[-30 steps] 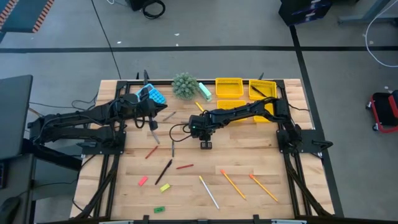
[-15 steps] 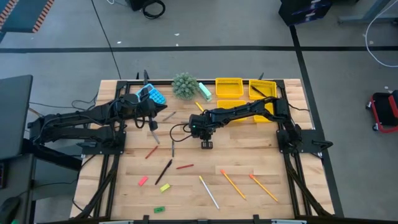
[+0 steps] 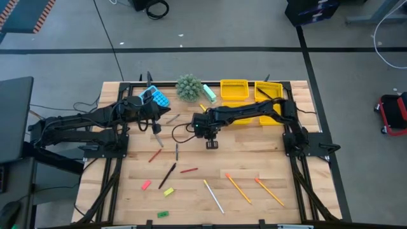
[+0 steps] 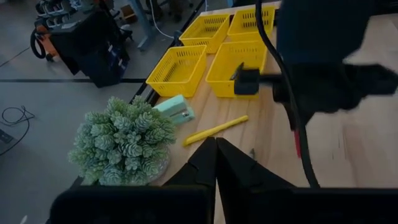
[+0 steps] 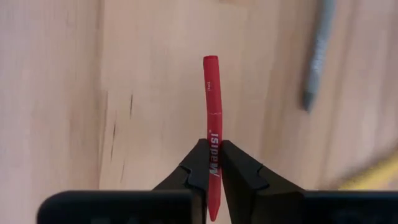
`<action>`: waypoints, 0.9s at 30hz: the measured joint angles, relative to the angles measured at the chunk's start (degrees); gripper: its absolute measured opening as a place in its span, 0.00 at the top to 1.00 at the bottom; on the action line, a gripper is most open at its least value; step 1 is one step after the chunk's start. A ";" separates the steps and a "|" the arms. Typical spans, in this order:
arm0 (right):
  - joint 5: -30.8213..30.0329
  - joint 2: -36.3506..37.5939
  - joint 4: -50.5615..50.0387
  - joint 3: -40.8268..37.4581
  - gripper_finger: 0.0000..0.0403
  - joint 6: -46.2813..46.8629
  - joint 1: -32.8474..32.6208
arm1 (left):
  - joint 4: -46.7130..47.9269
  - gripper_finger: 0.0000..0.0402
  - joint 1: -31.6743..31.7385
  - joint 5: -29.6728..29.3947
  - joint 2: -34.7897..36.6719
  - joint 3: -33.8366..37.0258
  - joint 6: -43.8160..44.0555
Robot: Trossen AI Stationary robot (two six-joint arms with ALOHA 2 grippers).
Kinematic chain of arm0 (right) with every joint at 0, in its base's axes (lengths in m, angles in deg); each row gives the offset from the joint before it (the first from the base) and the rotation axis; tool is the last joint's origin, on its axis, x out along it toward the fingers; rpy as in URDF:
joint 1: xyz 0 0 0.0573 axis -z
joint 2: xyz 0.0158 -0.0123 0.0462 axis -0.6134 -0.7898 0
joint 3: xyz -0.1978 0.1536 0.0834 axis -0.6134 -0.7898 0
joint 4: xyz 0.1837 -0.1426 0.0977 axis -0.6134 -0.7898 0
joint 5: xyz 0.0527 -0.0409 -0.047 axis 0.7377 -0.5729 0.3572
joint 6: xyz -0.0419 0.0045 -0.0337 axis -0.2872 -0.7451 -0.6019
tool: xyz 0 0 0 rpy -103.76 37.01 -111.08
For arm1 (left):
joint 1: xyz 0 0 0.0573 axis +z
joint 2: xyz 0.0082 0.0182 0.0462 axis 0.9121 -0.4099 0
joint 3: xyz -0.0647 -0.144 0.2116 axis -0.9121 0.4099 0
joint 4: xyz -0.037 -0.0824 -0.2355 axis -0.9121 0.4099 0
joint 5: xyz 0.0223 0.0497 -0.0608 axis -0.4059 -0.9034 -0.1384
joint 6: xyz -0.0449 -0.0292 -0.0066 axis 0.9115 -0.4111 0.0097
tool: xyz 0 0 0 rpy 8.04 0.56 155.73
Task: Sort crayons/erasers/pens/pencils in bins
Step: Put the top right red crayon into the bottom left yellow bin
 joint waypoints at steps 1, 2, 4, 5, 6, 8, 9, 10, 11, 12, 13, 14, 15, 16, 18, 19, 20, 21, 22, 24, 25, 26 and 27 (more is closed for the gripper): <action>0.02 0.87 -0.06 -0.08 0.90 0.06 0.32 | -0.04 0.97 0.00 0.00 0.00 -0.02 0.00; 0.00 1.53 -0.37 -0.31 0.90 0.05 0.62 | 0.09 0.96 -0.02 0.00 -0.02 -0.02 0.02; 0.01 3.56 -1.04 -0.59 0.90 0.02 1.18 | 0.08 0.95 0.00 0.02 -0.02 -0.02 0.07; 0.02 4.53 -1.66 -0.58 0.90 0.04 1.50 | 0.26 0.94 0.00 0.00 0.00 -0.02 0.07; 0.01 5.65 -2.31 -0.57 0.90 0.08 1.85 | 0.29 0.94 -0.01 0.01 0.00 -0.02 0.09; -0.70 7.80 -4.35 -0.57 0.90 0.32 2.60 | 0.28 0.94 0.00 0.00 0.00 -0.02 0.15; -1.62 8.95 -5.25 -0.57 0.90 0.33 3.06 | 0.27 0.94 -0.02 0.02 0.00 -0.02 0.27; -2.71 10.09 -6.47 -0.57 0.90 0.40 3.52 | 0.27 0.94 0.00 0.00 0.00 -0.02 0.50; -3.71 11.29 -7.56 -0.57 0.90 0.55 4.01 | 0.25 0.94 0.00 0.02 0.00 -0.02 0.70; -4.59 12.29 -8.32 -0.55 0.90 0.74 4.58 | 0.26 0.95 0.00 0.02 0.00 -0.02 0.70; -5.17 13.11 -8.63 -0.55 0.90 0.76 5.13 | 0.25 0.95 -0.01 0.02 0.00 -0.02 0.70; -5.36 13.76 -8.82 -0.55 0.90 0.78 5.69 | 0.22 0.96 -0.01 0.02 0.00 -0.02 0.70; -5.44 14.24 -9.03 -0.55 0.90 0.79 6.16 | 0.24 0.96 0.00 0.02 0.00 -0.02 0.78; -5.54 14.63 -9.18 -0.53 0.90 0.73 6.66 | 0.24 0.96 -0.02 0.02 0.00 -0.02 0.87; -5.55 14.98 -10.37 -0.50 0.90 0.27 7.65 | 0.24 0.97 0.00 0.02 0.00 -0.02 1.16; -5.55 14.98 -11.19 -0.51 0.90 0.03 8.21 | 0.24 0.97 -0.04 0.04 0.00 -0.02 1.16; -5.46 14.96 -11.96 -0.82 0.90 -0.34 8.89 | 0.24 0.97 0.00 0.02 0.00 -0.02 1.16; -5.38 15.00 -11.85 -1.73 0.90 -0.81 9.55 | 0.25 0.96 -0.02 0.02 0.00 -0.02 1.16; -5.38 15.07 -11.50 -2.91 0.90 -1.19 10.20 | 0.26 0.96 -0.01 0.02 0.00 -0.02 1.19; -5.40 15.43 -11.12 -5.99 0.90 -1.42 11.60 | 0.57 0.94 -0.02 0.03 0.00 -0.02 1.57; -5.38 15.74 -10.49 -7.53 0.90 -1.44 12.24 | 0.86 0.94 -0.02 0.03 0.00 -0.03 1.97; -5.24 16.41 -9.63 -9.29 0.90 -1.46 12.97 | 1.39 0.94 -0.02 0.04 -0.02 -0.07 2.45; -5.10 17.13 -9.21 -11.07 0.90 -1.46 13.70 | 2.05 0.94 -0.02 0.04 0.00 -0.07 2.65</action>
